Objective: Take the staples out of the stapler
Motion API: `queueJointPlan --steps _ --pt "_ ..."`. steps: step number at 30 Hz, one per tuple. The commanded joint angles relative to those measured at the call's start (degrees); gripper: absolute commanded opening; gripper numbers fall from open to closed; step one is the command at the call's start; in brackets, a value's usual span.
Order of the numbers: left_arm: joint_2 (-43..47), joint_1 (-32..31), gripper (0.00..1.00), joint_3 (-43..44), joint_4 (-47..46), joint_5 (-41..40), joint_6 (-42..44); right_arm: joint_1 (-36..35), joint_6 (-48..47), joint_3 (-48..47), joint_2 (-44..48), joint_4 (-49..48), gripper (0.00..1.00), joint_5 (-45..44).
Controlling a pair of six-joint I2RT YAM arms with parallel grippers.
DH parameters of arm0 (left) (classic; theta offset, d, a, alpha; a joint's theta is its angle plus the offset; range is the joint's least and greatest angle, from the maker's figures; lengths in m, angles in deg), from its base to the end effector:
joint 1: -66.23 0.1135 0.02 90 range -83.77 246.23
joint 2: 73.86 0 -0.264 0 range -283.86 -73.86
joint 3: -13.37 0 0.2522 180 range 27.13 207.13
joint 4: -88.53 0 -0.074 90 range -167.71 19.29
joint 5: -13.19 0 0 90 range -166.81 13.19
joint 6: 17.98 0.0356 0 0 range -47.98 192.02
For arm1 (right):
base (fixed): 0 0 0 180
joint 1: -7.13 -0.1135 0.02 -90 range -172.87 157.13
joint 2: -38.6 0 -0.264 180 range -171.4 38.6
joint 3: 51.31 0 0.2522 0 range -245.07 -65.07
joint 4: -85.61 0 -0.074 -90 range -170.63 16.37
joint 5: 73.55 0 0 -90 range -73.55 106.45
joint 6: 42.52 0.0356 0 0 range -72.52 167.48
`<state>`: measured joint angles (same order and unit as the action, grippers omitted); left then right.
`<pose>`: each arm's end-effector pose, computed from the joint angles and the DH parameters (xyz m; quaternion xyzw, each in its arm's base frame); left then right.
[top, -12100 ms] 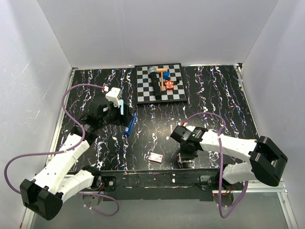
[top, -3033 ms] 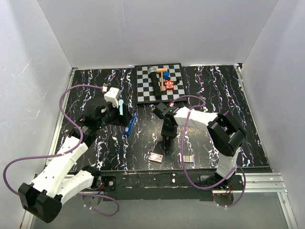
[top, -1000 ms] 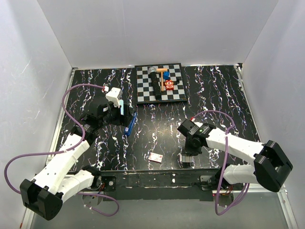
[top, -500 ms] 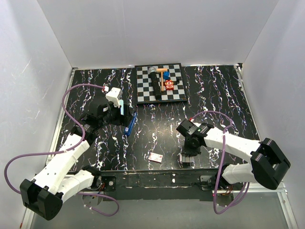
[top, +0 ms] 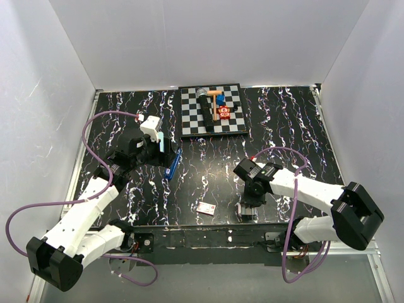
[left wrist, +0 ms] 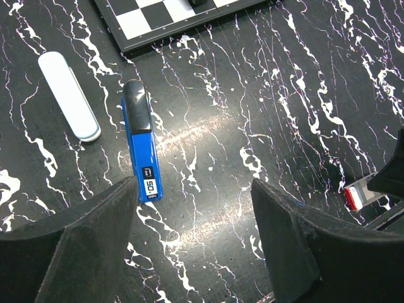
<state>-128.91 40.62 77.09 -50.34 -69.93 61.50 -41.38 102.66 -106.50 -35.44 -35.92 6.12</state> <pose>0.1878 -0.0948 0.3092 0.1435 0.8636 -0.1990 0.4404 0.1439 0.1531 0.1795 0.0675 0.9876 0.0312 0.1383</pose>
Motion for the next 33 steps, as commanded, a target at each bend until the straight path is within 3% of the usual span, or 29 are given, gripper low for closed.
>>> queueJointPlan --steps 1,23,33 --pt "0.12 -0.15 0.72 0.06 -0.22 0.6 0.15 -0.44 0.19 0.56 -0.14 0.21 0.13 -0.4" --pt "-0.24 -0.15 0.73 0.06 -0.22 0.6 0.33 -0.53 0.02 0.65 -0.23 -0.15 0.36 -0.04" --pt "-0.41 -0.15 0.73 0.14 -0.22 1.12 0.42 -0.53 -0.16 -0.93 5.39 3.98 0.37 -4.08"
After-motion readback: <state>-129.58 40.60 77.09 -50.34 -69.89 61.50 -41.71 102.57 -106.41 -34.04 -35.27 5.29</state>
